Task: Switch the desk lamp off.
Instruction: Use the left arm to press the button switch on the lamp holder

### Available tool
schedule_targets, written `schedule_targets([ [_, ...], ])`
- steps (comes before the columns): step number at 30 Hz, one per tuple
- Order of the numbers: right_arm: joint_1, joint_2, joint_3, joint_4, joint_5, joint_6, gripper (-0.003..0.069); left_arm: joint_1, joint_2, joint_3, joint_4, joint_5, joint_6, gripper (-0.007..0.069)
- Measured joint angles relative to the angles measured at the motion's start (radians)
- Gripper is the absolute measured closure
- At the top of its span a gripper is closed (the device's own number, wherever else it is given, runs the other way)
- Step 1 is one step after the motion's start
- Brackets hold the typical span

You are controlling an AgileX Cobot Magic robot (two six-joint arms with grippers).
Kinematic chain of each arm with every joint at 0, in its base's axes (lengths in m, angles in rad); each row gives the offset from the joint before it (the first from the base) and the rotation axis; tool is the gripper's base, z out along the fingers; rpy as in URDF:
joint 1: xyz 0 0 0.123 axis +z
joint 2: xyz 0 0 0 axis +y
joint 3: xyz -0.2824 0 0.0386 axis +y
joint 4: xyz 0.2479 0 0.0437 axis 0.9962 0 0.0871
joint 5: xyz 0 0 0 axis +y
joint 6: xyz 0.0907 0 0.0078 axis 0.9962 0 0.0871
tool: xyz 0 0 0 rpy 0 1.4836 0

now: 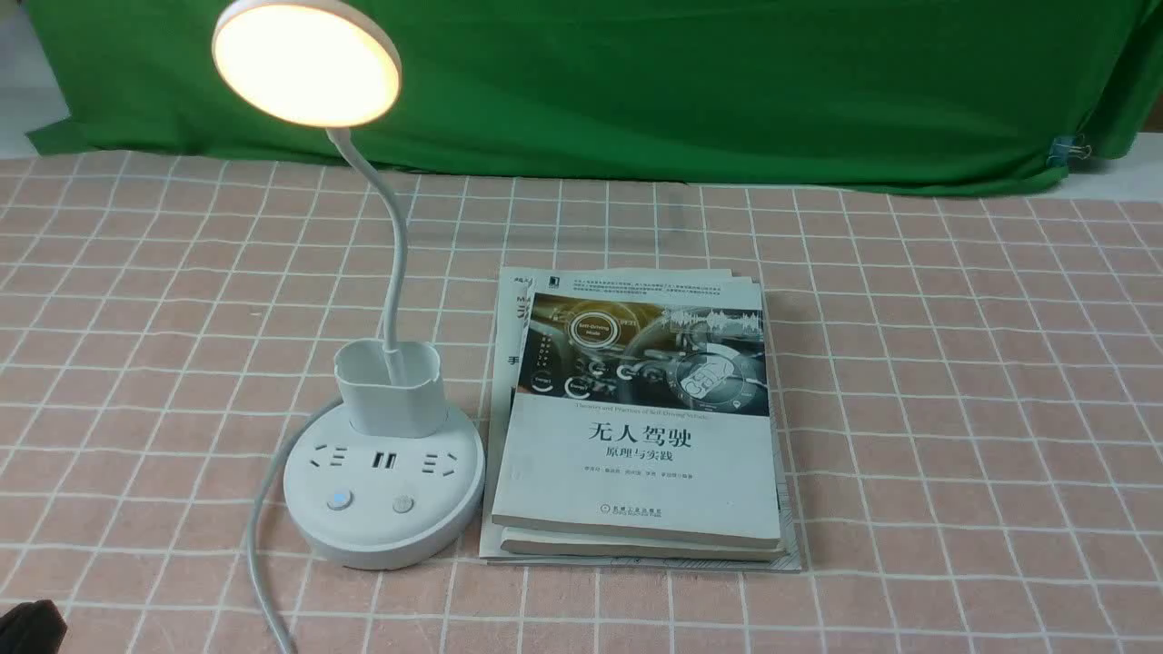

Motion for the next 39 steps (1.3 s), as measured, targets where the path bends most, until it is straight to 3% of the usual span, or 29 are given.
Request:
schedule_targets([
  [24, 0.0, 0.0, 0.0, 0.0, 0.0, 0.0, 0.0419, 0.0, 0.0, 0.0, 0.001, -0.04, 0.0, 0.0619],
  [26, 0.0, 0.0, 0.0, 0.0, 0.0, 0.0, 0.0419, 0.0, 0.0, 0.0, -0.079, -0.081, -0.039, 0.0619],
  [30, 0.0, 0.0, 0.0, 0.0, 0.0, 0.0, 0.0419, 0.0, 0.0, 0.0, -0.387, -0.196, -0.156, 0.0619],
  [32, 0.0, 0.0, 0.0, 0.0, 0.0, 0.0, 0.0419, 0.0, 0.0, 0.0, -0.473, -0.233, -0.17, 0.0619],
  [37, 0.0, 0.0, 0.0, 0.0, 0.0, 0.0, 0.0419, 0.0, 0.0, 0.0, -0.539, -0.328, -0.184, 0.0619],
  [39, 0.0, 0.0, 0.0, 0.0, 0.0, 0.0, 0.0419, 0.0, 0.001, -0.016, -0.534, -0.289, -0.184, 0.0619],
])
